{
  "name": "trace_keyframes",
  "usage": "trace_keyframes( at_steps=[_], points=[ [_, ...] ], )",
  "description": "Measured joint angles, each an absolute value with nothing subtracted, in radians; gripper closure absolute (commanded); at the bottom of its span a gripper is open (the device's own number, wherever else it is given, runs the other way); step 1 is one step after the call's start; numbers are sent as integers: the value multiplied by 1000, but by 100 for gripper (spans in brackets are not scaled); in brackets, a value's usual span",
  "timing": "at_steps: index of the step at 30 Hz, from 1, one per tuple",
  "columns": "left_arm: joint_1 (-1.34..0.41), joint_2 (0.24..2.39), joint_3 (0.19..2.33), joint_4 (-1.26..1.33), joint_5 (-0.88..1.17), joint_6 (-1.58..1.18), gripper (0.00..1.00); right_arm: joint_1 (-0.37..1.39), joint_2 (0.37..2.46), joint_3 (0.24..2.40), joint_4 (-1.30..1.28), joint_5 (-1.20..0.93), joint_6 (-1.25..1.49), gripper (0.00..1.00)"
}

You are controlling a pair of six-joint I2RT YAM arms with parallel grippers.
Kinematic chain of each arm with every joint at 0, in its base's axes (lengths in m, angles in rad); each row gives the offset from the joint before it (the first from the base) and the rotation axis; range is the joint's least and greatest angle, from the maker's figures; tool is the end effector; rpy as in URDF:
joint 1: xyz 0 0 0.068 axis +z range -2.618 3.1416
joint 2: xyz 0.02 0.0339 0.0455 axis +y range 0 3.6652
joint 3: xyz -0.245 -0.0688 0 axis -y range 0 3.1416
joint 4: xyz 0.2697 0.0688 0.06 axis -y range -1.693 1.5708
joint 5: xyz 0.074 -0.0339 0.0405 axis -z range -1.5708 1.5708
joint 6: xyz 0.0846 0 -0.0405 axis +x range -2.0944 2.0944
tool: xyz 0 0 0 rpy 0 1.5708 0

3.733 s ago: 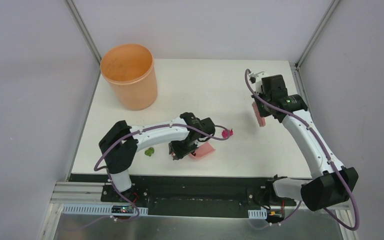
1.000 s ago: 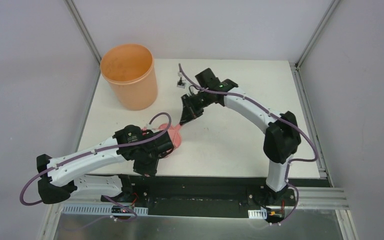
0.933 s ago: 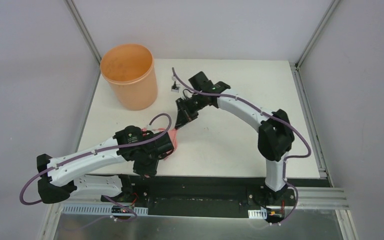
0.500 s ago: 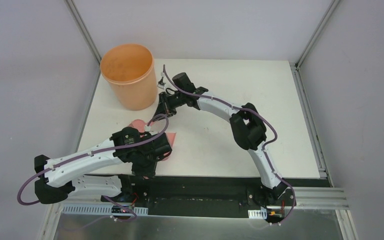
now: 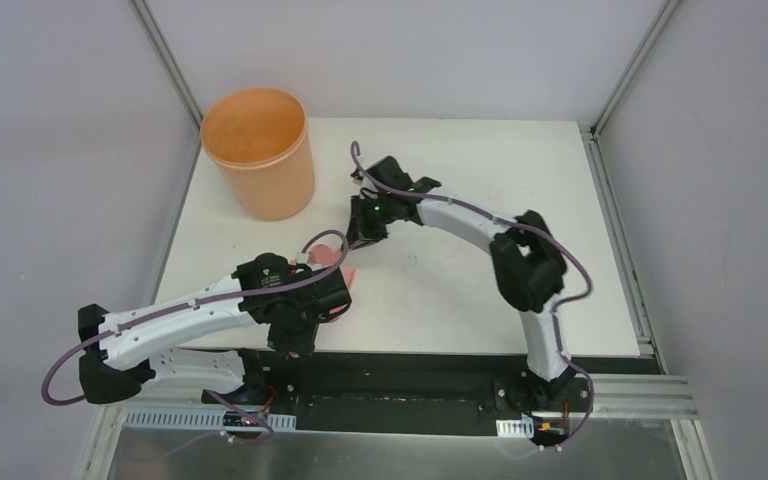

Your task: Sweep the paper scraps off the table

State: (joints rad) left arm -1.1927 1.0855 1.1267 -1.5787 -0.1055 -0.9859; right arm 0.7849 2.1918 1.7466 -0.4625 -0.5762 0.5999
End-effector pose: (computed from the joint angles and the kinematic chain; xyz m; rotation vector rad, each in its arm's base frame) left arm 0.0740 -0.1621 0.2432 0.3104 3.0166 0.0294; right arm 0.3360 0.4008 0.1365 -0.5295 2.6924 1.2226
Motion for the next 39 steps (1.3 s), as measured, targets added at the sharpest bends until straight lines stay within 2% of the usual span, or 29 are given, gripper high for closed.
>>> trace_keyframes(
  at_steps=[5,7,11,13,16,22,34,39],
  points=[
    [-1193,1124,1129,-1579,-110,-957,100,649,1810,1494,-569,-405,456,100],
    [-1193,1142,1136,-1578,-115,-947,100,505,1701,1481,-632,-374,395,100],
    [-1198,1155,1148,-1574,-133,-927,100,301,1637,1520,-718,-440,315,100],
    [-1199,1155,1153,-1575,-133,-923,100,307,1617,1491,-721,-507,306,100],
    [-1199,1152,1155,-1573,-134,-923,100,420,1591,1416,-719,-595,288,100],
    [-1212,1117,1155,-1573,-137,-925,100,607,1668,1485,-759,-736,230,100],
    [-1212,1107,1153,-1575,-139,-919,100,766,2085,1766,-769,-900,236,100],
    [-1212,1111,1141,-1585,-131,-901,100,783,2162,1799,-785,-887,261,100]
  ],
)
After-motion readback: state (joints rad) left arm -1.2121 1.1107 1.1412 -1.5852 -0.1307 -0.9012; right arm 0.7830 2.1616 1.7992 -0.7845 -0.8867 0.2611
